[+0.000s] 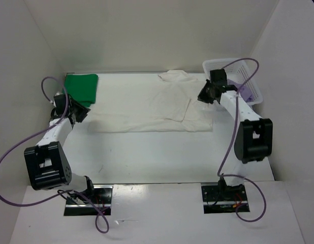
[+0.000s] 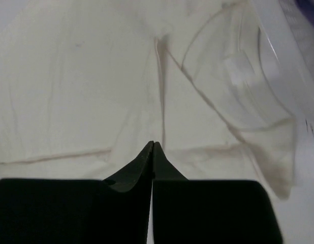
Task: Fold and stack the t-shirts
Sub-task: Fold the flattened tshirt in 1/3 of the way
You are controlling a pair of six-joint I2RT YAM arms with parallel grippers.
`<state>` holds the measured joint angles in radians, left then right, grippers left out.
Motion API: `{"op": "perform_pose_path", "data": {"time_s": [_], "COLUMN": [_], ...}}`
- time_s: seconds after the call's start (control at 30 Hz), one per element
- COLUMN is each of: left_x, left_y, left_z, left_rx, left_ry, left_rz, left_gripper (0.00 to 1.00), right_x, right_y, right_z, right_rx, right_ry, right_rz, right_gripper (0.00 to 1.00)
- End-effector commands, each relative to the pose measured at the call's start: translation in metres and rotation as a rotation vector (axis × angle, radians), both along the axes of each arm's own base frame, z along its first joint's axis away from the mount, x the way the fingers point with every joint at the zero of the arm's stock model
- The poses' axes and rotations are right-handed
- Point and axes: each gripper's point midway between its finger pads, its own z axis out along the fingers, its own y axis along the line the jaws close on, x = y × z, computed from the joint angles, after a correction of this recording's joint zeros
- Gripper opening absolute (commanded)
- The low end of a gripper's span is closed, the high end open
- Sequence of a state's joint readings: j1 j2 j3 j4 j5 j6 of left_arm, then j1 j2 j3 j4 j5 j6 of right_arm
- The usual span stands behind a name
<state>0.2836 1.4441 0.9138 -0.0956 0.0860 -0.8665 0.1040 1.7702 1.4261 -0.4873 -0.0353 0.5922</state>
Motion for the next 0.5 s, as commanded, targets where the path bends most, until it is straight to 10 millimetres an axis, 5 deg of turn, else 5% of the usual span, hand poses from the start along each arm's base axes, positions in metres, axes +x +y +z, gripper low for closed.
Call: {"op": "perform_pose_path", "data": {"time_s": [0.0, 0.03, 0.13, 0.27, 0.47], "left_x": [-0.038, -0.044, -0.059, -0.058, -0.051], "left_y": [-0.014, -0.014, -0.018, -0.022, -0.02], "left_z": [-0.037, -0.041, -0.056, -0.069, -0.089], "left_rx": [-0.038, -0.05, -0.099, -0.142, -0.159], "left_ry": [0.122, 0.136, 0.178, 0.199, 0.232], "left_rz": [-0.027, -0.023, 0.003, 0.013, 0.022], "left_gripper": [0.4, 0.39, 0.38, 0.39, 0.4], "right_x": [-0.035, -0.055, -0.082, -0.117, -0.114], "right_y": [-0.013, -0.016, -0.035, -0.049, -0.061], "right_z": [0.021, -0.003, -0.02, -0.064, -0.077], "right_rx": [0.013, 0.009, 0.022, 0.067, 0.069], "right_ry": [-0.066, 0.001, 0.051, 0.168, 0.165], "right_rz": [-0.059, -0.077, -0.143, -0.225, -0.295], "right_gripper": [0.0, 0.0, 0.0, 0.33, 0.44]}}
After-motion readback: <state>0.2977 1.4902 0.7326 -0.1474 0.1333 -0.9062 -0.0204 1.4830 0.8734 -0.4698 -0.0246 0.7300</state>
